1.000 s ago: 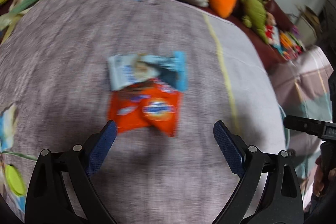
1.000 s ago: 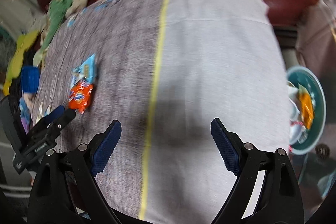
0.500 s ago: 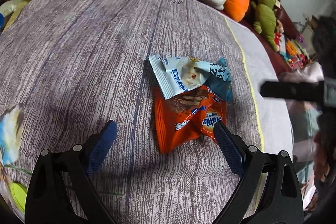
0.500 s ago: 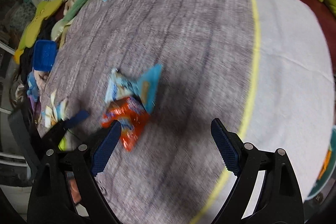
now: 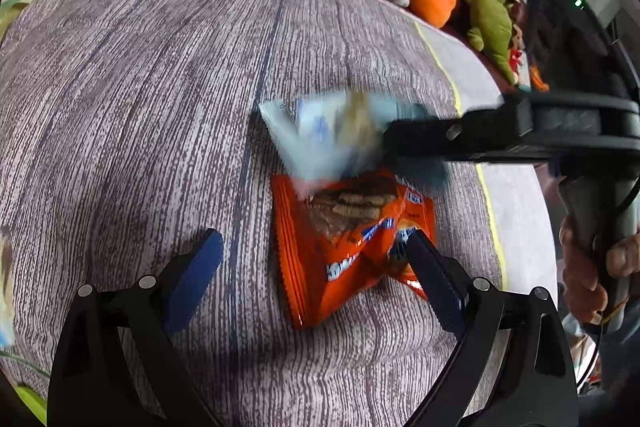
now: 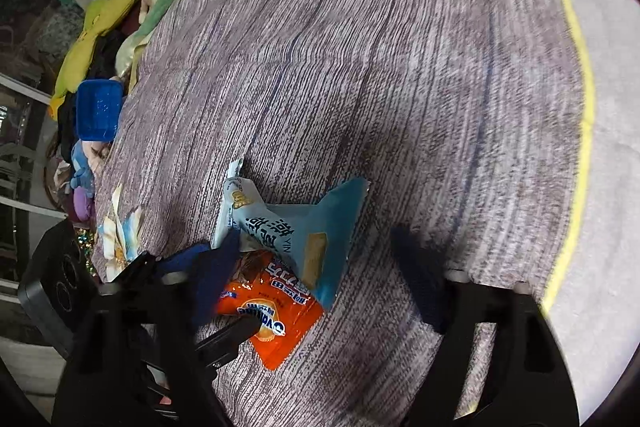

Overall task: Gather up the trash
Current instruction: 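Grasp the orange Ovaltine packet with the left tool while the right tool grasps the light blue packet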

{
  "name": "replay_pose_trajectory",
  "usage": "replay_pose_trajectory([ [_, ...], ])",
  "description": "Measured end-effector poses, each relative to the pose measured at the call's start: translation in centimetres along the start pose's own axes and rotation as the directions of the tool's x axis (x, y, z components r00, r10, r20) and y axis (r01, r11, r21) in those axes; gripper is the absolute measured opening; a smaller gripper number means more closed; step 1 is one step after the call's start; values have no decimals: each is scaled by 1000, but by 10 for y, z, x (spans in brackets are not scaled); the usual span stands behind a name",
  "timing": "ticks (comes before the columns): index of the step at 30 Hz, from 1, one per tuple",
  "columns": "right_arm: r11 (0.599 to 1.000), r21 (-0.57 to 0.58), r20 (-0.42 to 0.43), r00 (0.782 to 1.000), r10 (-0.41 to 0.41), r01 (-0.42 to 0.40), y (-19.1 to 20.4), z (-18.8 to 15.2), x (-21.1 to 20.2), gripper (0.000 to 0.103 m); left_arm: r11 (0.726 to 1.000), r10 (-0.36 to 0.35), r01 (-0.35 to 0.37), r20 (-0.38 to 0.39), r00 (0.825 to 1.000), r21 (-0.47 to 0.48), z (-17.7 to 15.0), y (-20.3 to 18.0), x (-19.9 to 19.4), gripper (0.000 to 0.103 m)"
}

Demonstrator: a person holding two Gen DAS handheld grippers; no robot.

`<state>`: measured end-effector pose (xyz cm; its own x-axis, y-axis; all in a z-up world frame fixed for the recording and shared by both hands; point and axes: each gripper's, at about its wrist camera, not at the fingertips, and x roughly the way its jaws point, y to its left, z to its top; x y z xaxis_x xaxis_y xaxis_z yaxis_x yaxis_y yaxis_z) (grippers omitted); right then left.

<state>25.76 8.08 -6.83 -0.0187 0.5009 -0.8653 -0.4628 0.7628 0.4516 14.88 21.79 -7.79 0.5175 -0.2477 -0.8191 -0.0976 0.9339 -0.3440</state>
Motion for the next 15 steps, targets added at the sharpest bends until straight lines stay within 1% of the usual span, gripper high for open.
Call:
replay_pose_trajectory([
  [1,1000,3,-6,1000,6,-6,-2,1,3,48,1000,0,0,3,1000,2,0,-1,0,93],
  [3,1000,7,-11,1000,19,-19,-6,0,5,27,1000,-6,6,8,1000,11,1,-4,2,93],
  [4,1000,13,-9,1000,26,-26,-8,0,5,23,1000,-9,9,10,1000,14,1,-5,3,92],
  [5,999,20,0,1000,28,-28,-11,-1,3,16,1000,-12,12,12,1000,17,2,-7,4,86],
  [6,999,25,10,1000,28,-28,-15,-1,-1,13,1000,-13,13,14,1000,24,2,-9,5,80],
  [7,999,27,20,999,26,-26,-19,-2,-4,13,999,-14,14,13,1000,29,2,-12,6,70],
  [8,999,31,28,999,23,-24,-21,-3,-7,13,999,-27,26,11,1000,31,3,-15,6,59],
  [9,999,37,31,999,19,-21,-25,-3,-10,13,999,-39,38,9,999,31,3,-16,7,54],
  [10,999,44,33,999,18,-20,-28,-4,-13,13,998,-43,43,12,999,38,3,-20,6,45],
  [11,999,50,37,999,14,-16,-32,-5,-16,13,998,-43,42,17,999,47,3,-23,6,32],
  [13,998,56,39,999,7,-9,-36,-6,-20,16,998,-40,38,34,999,48,3,-27,3,28],
  [15,999,53,45,999,-8,5,-37,-8,-25,16,999,-30,29,47,998,28,6,-22,-1,27],
])
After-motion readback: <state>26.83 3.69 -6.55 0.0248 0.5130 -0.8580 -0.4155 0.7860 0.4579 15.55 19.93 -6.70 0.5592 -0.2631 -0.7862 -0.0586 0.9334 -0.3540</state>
